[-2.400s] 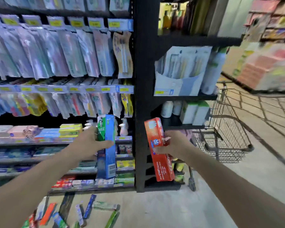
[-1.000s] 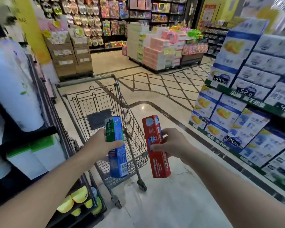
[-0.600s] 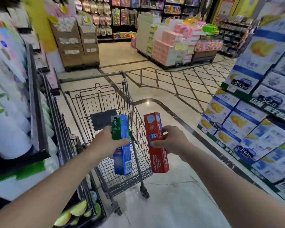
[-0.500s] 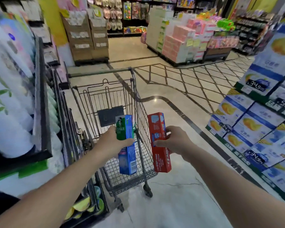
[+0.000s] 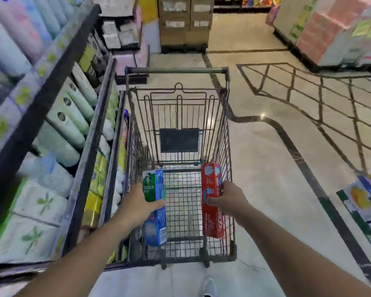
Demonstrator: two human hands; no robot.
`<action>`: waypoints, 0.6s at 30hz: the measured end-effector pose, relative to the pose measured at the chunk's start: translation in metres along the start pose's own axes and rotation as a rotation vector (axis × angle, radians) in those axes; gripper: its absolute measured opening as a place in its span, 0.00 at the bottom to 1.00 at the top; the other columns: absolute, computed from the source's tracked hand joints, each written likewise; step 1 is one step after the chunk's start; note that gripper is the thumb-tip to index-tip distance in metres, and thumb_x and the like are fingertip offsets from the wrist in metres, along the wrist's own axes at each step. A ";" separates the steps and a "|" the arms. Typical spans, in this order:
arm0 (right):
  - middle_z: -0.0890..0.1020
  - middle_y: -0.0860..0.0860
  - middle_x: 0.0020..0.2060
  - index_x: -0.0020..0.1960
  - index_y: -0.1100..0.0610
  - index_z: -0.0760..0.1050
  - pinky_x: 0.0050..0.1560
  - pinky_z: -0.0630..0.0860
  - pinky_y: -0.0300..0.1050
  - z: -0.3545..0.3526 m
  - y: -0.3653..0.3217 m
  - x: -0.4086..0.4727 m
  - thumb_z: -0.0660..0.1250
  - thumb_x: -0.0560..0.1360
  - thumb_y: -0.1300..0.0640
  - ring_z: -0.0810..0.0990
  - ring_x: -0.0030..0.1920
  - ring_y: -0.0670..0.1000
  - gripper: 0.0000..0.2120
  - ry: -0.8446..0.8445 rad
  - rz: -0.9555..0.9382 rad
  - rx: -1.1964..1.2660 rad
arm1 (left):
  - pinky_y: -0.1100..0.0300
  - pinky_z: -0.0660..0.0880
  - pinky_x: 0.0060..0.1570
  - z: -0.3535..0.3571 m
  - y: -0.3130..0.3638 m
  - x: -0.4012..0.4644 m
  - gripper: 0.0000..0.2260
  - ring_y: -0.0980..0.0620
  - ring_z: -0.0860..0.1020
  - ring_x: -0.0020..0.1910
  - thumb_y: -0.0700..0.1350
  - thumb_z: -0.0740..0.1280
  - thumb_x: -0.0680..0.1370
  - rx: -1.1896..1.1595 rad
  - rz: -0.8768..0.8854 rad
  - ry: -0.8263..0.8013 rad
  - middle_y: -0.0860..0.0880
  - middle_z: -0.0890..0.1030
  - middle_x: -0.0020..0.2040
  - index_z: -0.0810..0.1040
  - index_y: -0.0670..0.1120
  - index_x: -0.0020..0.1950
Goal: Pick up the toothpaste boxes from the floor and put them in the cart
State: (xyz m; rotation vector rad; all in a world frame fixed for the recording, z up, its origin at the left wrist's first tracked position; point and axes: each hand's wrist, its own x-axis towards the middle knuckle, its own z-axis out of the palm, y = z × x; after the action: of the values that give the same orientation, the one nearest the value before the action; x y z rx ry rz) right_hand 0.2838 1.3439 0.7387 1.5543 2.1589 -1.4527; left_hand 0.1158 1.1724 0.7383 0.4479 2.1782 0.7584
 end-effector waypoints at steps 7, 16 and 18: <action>0.82 0.55 0.53 0.60 0.59 0.71 0.55 0.81 0.54 0.066 0.053 0.112 0.74 0.73 0.60 0.82 0.53 0.56 0.19 -0.142 0.083 -0.111 | 0.52 0.78 0.43 0.070 -0.060 0.094 0.37 0.47 0.79 0.49 0.58 0.74 0.73 0.197 -0.170 0.040 0.47 0.78 0.55 0.63 0.41 0.72; 0.77 0.52 0.47 0.61 0.60 0.68 0.49 0.77 0.48 0.190 0.126 0.203 0.71 0.75 0.59 0.78 0.48 0.53 0.19 -0.201 0.122 -0.176 | 0.57 0.71 0.36 0.156 -0.169 0.193 0.26 0.46 0.76 0.43 0.56 0.75 0.74 0.290 -0.337 -0.010 0.45 0.77 0.48 0.67 0.44 0.61; 0.80 0.53 0.51 0.62 0.59 0.68 0.52 0.79 0.50 0.213 0.139 0.214 0.72 0.74 0.58 0.81 0.50 0.55 0.20 -0.211 0.129 -0.183 | 0.55 0.71 0.38 0.167 -0.184 0.208 0.34 0.43 0.77 0.48 0.56 0.74 0.75 0.388 -0.359 -0.017 0.41 0.78 0.55 0.63 0.42 0.72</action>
State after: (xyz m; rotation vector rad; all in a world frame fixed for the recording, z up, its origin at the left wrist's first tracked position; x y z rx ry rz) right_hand 0.2042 1.3341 0.4158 1.3828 1.9710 -1.2760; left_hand 0.0976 1.2056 0.4167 0.2395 2.3056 0.1359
